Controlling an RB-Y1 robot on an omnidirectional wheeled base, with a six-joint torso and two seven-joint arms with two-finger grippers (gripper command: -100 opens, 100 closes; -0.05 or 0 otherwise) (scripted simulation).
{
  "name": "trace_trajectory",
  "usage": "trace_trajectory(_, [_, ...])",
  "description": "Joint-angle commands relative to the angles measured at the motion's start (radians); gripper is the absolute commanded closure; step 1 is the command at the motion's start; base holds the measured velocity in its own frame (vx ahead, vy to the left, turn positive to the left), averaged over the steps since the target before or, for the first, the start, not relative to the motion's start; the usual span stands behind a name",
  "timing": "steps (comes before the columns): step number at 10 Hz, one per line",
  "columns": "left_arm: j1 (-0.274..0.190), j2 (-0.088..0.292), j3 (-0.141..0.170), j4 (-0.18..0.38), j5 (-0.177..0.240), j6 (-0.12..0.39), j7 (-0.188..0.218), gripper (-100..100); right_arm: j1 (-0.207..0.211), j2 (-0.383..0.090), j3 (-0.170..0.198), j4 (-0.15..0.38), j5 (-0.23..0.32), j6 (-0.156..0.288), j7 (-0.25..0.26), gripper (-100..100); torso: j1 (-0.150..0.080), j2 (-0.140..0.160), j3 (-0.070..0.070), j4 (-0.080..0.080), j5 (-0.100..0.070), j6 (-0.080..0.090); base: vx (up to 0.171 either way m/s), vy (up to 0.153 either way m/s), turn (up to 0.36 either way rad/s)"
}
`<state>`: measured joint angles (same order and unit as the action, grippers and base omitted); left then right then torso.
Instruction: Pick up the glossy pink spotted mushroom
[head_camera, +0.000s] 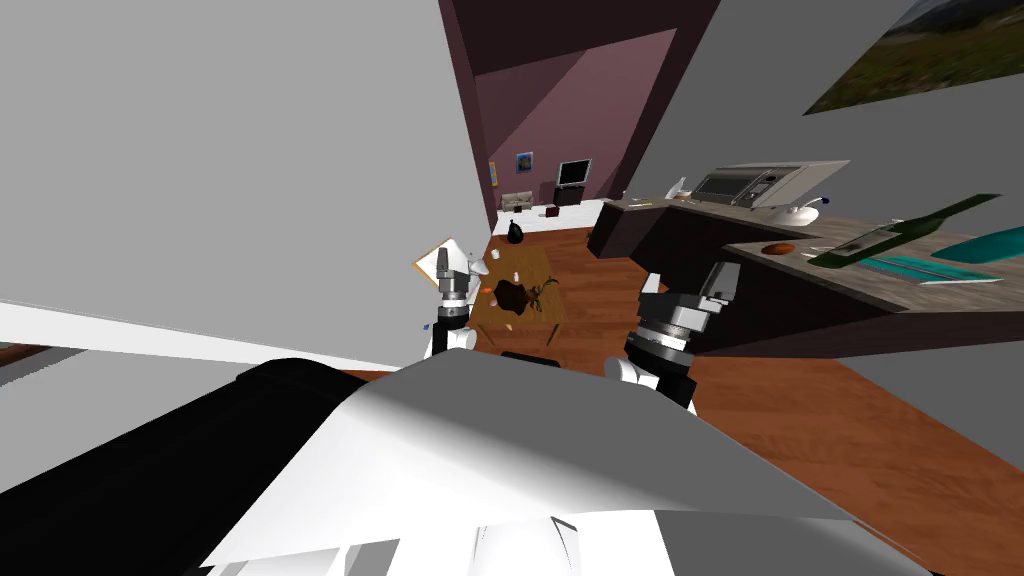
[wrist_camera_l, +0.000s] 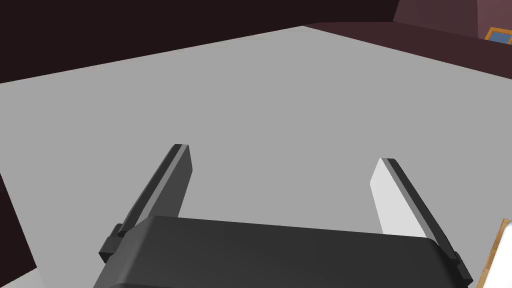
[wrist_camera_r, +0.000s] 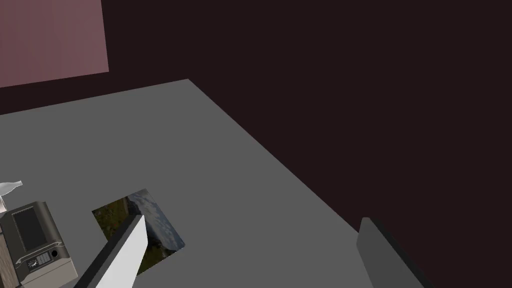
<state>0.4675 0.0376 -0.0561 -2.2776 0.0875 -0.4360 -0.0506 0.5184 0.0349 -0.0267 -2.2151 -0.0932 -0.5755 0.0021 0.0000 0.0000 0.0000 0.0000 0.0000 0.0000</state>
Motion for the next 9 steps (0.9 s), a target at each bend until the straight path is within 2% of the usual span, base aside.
trace_trajectory(1, [-0.006,0.033,0.001,0.027,-0.026,-0.008,0.018,-100,0.000,0.000,0.000,0.000,0.000,0.000,0.000,0,0.000,0.000,0.000,0.000,0.000,0.000,-0.027,0.029,-0.030])
trace_trajectory(4, [-0.022,0.091,0.002,0.094,-0.087,-0.028,0.062,-100,0.000,0.000,0.000,0.000,0.000,0.000,0.000,0,0.004,0.005,0.003,0.001,0.001,0.000,-0.075,0.061,-0.048])
trace_trajectory(7, [-0.047,0.160,0.001,0.183,-0.175,-0.058,0.128,-100,0.000,0.000,0.000,0.000,0.000,0.000,0.000,0,0.005,0.005,0.003,0.001,0.001,0.000,-0.082,0.072,-0.083])
trace_trajectory(8, [-0.047,0.160,0.001,0.195,-0.175,-0.058,0.128,-100,0.000,0.000,0.000,0.000,0.000,0.000,0.000,0,0.005,0.005,0.003,0.001,0.001,0.000,-0.059,0.047,-0.032])
trace_trajectory(9, [-0.056,0.185,0.000,0.227,-0.208,-0.069,0.153,-100,0.000,0.000,0.000,0.000,0.000,0.000,0.000,0,0.004,0.004,0.003,0.001,0.001,0.000,-0.052,0.042,-0.058])
